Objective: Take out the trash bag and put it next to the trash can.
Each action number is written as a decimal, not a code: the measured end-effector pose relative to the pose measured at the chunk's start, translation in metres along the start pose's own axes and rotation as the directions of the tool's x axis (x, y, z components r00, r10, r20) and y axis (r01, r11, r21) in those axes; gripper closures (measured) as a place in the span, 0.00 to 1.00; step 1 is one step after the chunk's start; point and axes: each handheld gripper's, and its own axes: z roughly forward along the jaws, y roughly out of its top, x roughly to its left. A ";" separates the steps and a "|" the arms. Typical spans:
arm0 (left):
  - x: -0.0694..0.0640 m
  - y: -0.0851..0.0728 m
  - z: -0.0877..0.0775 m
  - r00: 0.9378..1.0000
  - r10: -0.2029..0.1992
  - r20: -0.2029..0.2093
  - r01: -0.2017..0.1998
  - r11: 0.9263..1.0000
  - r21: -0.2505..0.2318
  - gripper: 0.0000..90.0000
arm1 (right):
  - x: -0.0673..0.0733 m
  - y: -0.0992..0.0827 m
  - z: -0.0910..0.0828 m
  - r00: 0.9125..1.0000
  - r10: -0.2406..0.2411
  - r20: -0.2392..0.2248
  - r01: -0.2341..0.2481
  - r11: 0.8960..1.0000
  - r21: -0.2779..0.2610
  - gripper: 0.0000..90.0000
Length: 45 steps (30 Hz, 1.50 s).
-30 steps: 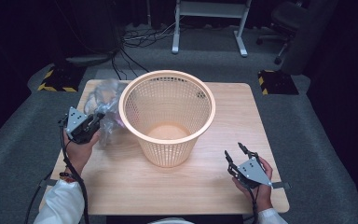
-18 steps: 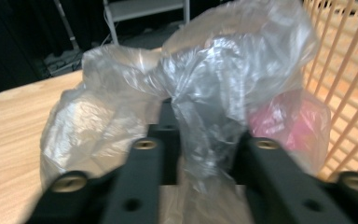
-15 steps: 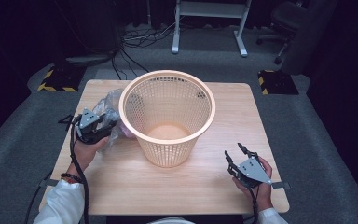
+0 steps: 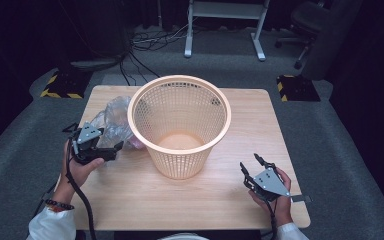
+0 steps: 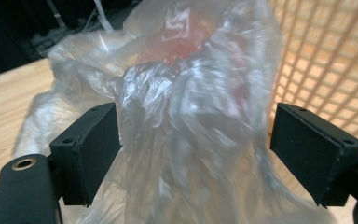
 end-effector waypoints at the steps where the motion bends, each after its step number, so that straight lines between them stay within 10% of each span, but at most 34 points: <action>1: -0.002 0.000 -0.005 1.000 0.007 -0.009 -0.007 1.000 -0.013 0.17 | 0.000 0.000 0.000 1.000 -0.001 -0.001 0.001 1.000 0.001 0.50; 4: -0.007 -0.001 -0.018 1.000 0.015 0.028 -0.014 0.999 -0.029 0.17 | 0.001 0.000 0.000 1.000 -0.006 -0.002 0.006 1.000 0.002 0.49; 8: -0.027 -0.009 -0.024 0.990 0.139 0.008 -0.139 0.990 0.005 0.17 | 0.001 0.000 0.001 1.000 -0.009 -0.004 0.009 1.000 0.006 0.49; 11: -0.038 -0.015 -0.033 0.989 0.144 0.021 -0.143 0.988 -0.060 0.19 | 0.001 0.000 0.001 1.000 -0.009 -0.007 0.009 1.000 0.009 0.49; 17: -0.051 -0.029 -0.033 0.980 0.195 0.051 -0.194 0.981 -0.010 0.17 | 0.002 0.000 0.001 1.000 -0.012 -0.013 0.012 1.000 0.015 0.48; 27: -0.074 -0.055 -0.025 0.946 0.306 0.106 -0.313 0.948 0.059 0.17 | -0.002 -0.006 0.000 1.000 0.013 -0.021 -0.011 0.999 0.049 0.46; 39: -0.082 -0.084 -0.015 0.930 0.319 0.182 -0.343 0.932 0.120 0.17 | -0.003 -0.009 0.003 0.993 0.064 -0.104 -0.052 0.992 0.116 0.35; 45: -0.084 -0.092 -0.010 0.921 0.324 0.215 -0.359 0.921 0.153 0.17 | -0.008 -0.017 0.004 0.970 0.143 -0.197 -0.104 0.976 0.193 0.28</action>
